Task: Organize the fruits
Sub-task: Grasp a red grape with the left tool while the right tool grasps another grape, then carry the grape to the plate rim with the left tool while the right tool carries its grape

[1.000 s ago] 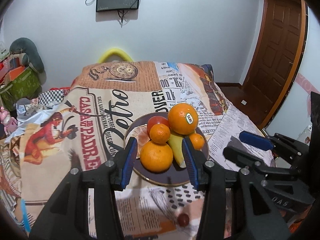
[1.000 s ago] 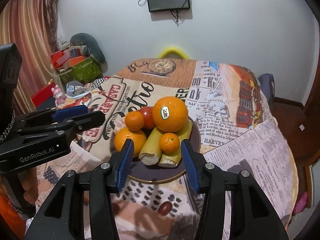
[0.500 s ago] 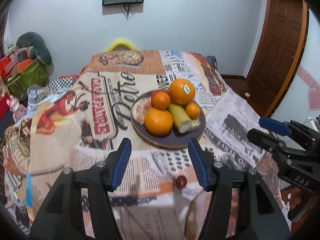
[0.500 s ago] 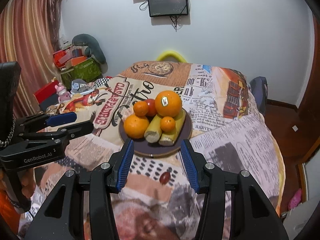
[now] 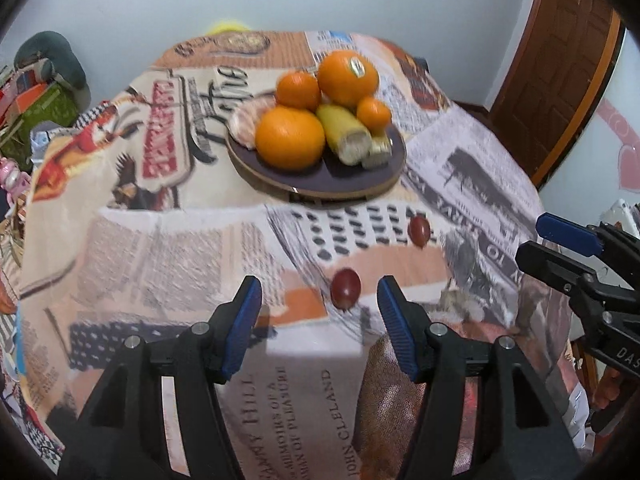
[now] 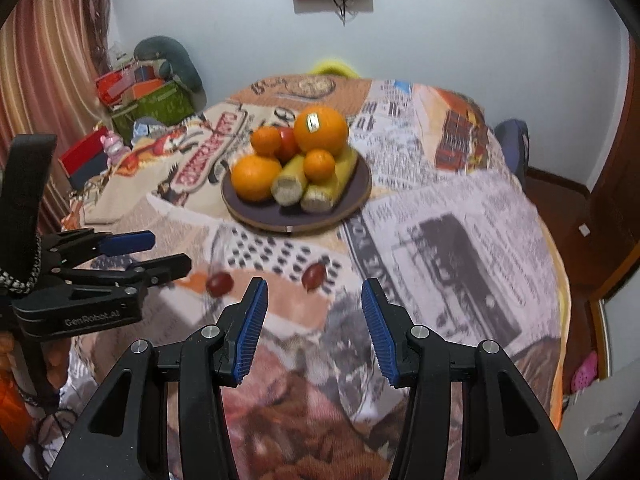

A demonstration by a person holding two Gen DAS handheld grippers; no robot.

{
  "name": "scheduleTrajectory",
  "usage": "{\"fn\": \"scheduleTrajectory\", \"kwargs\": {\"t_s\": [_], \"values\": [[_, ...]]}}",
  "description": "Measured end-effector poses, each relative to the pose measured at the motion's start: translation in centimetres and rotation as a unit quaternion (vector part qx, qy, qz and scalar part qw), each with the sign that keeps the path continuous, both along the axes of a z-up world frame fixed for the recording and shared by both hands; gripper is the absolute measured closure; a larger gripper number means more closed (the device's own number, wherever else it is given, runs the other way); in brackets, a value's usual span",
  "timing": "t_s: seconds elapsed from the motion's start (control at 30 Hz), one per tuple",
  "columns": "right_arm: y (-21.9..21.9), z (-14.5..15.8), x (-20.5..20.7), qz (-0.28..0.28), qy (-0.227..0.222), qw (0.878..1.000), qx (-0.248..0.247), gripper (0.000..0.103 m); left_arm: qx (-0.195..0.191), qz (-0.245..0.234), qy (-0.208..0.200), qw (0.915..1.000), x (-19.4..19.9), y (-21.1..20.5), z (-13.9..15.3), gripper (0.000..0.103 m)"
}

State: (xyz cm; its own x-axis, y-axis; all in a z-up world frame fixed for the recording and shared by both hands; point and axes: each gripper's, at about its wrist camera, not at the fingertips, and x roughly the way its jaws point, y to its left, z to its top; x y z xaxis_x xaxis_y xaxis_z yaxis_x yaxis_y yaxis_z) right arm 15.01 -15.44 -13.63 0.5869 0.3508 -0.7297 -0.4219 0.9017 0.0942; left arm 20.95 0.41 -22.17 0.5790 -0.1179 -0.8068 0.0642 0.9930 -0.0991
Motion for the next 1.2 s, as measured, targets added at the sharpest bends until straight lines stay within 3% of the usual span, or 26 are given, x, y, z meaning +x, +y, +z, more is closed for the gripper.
{"fn": "scheduleTrajectory", "kwargs": {"t_s": [0.07, 0.33, 0.53, 0.93, 1.07, 1.2], "values": [[-0.1, -0.7, 0.0, 0.0, 0.009, 1.0, -0.001, 0.058, -0.003, -0.003, 0.008, 1.0, 0.4, -0.3, -0.8, 0.045], [0.3, -2.9, 0.3, 0.005, 0.038, 0.999, -0.002, 0.058, -0.007, -0.022, 0.036, 0.9991, 1.6, -1.3, -3.2, 0.068], [0.9, -3.6, 0.9, 0.013, 0.046, 0.999, -0.006, 0.057, -0.019, -0.028, 0.03, 0.999, 1.9, -1.1, -3.3, 0.085], [2.4, -4.4, 3.9, 0.012, 0.053, 0.999, -0.005, 0.058, -0.029, 0.0, -0.003, 0.9996, 2.5, 2.1, -1.0, 0.085], [2.8, -5.3, 5.1, 0.012, 0.066, 0.998, -0.002, 0.069, -0.027, 0.009, -0.012, 0.9995, 2.9, 3.0, -0.5, 0.085], [2.9, -6.0, 5.8, 0.006, 0.074, 0.997, -0.006, 0.074, -0.031, 0.011, -0.015, 0.9993, 3.2, 3.5, -0.5, 0.085]]}}
